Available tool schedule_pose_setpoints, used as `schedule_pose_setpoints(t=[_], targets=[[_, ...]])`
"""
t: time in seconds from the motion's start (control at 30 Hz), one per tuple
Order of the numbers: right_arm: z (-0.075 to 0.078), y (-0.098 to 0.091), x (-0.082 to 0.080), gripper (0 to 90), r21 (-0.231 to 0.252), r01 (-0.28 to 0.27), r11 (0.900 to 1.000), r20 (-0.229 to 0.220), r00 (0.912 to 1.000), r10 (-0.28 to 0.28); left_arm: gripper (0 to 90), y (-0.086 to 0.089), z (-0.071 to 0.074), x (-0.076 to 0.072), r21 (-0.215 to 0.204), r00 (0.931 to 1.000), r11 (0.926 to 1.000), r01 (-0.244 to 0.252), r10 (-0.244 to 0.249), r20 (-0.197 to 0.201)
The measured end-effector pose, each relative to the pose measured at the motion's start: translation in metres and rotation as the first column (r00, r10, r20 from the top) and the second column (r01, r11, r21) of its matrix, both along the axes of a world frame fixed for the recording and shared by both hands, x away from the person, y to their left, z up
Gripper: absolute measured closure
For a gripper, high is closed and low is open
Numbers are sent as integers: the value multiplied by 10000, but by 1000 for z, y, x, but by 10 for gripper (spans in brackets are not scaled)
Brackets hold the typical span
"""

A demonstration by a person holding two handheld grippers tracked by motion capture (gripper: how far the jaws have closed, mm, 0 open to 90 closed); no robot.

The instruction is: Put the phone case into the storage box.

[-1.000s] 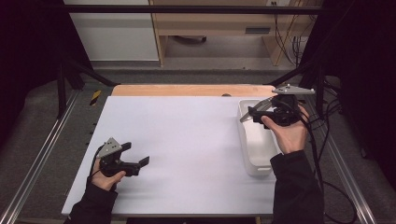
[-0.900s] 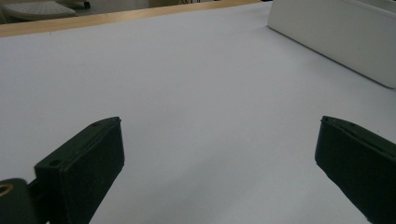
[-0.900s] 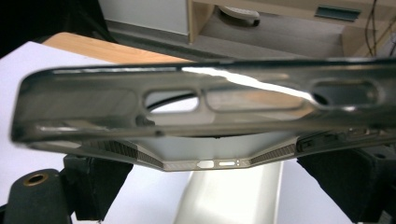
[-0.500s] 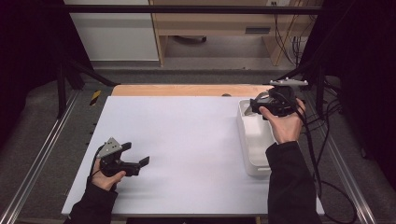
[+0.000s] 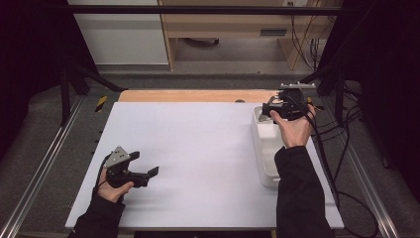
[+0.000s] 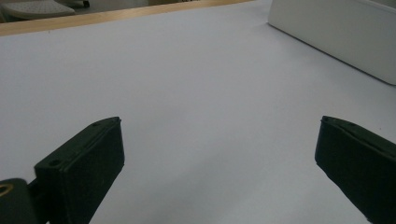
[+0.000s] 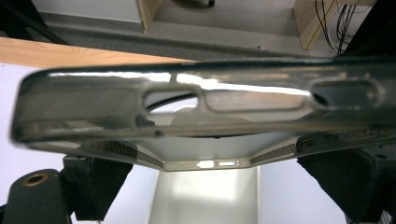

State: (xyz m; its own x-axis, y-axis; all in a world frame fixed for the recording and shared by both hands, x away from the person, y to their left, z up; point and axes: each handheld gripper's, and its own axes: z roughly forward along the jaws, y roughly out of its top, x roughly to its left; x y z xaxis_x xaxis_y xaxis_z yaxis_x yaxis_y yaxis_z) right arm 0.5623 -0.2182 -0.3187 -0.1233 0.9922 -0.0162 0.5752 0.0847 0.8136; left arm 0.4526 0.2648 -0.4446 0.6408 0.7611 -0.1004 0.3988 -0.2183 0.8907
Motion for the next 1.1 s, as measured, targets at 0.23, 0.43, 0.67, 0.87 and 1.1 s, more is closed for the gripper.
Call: schedule_pose_setpoints(t=[0.23, 0.43, 0.67, 0.87, 1.1], targets=[[-10, 3, 14, 117, 24, 383, 9993, -279, 9989, -382, 8, 0, 0, 0, 27, 10000, 10000, 23, -23, -7], [-18, 6, 25, 117, -26, 648, 9979, -509, 9966, -648, 8, 0, -1, 0, 48, 10000, 10000, 44, -44, -1], [-30, 9, 37, 117, -29, 905, 9959, -803, 9927, -904, 8, -1, -1, 1, 89, 10000, 9999, 60, -60, -27], [-39, 9, 46, 117, -114, 1082, 9941, -1066, 9883, -1088, 8, -1, -2, 1, 116, 10000, 9999, 70, -69, -40], [-47, 10, 56, 117, -263, 1241, 9919, -1351, 9827, -1265, 7, -1, -2, 1, 129, 9999, 9999, 107, -106, -49]])
